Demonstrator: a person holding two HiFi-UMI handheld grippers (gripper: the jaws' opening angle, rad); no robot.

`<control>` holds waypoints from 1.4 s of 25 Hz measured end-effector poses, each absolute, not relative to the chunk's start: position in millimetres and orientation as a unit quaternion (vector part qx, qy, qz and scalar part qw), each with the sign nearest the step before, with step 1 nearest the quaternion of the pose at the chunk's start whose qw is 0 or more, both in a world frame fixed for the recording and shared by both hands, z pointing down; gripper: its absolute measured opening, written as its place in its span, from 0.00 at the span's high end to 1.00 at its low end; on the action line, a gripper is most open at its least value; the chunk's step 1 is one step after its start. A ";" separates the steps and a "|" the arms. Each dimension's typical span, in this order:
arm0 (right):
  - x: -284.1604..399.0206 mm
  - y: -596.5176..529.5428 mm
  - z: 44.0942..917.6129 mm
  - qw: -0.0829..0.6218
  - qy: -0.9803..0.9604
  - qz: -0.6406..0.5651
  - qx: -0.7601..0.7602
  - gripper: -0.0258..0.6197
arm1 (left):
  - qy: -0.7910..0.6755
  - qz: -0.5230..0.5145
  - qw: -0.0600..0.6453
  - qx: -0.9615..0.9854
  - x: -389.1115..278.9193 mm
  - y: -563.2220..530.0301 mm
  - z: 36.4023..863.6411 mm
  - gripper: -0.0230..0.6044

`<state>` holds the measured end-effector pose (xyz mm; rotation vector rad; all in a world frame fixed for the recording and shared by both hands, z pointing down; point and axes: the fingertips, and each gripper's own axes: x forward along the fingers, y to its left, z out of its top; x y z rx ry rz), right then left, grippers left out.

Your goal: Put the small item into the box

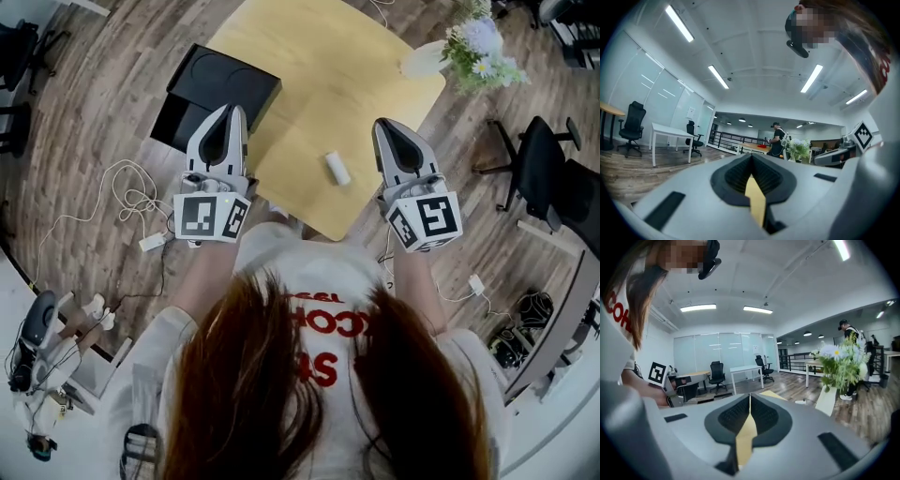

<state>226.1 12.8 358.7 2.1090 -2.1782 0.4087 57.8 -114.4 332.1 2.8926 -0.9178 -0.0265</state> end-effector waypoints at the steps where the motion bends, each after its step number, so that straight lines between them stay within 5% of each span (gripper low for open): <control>1: 223.2 12.1 369.7 0.045 -0.708 0.146 0.689 0.95 | -0.300 -0.004 0.057 0.952 57.7 -115.0 337.4 0.95; 6: 208.2 13.1 433.0 0.073 -0.696 0.217 0.680 0.93 | -0.290 0.024 0.073 0.954 58.1 -114.6 364.1 0.95; 9: 196.1 18.6 478.6 0.098 -0.691 0.268 0.664 0.80 | -0.286 0.041 0.082 0.954 55.5 -113.0 379.2 0.95; 21: 148.7 42.8 602.6 0.251 -0.670 0.360 0.599 0.55 | -0.285 0.082 0.106 0.949 38.3 -109.7 413.4 0.95; 29: 142.5 43.9 613.2 0.291 -0.654 0.362 0.597 0.54 | -0.292 0.087 0.108 0.946 26.2 -114.2 415.3 0.95; 31: 142.7 42.8 611.5 0.293 -0.653 0.362 0.598 0.73 | -0.293 0.086 0.107 0.946 25.3 -115.5 414.0 0.95; 35: 147.2 41.6 603.5 0.271 -0.657 0.356 0.607 0.74 | -0.294 0.079 0.103 0.947 26.3 -114.3 408.9 0.95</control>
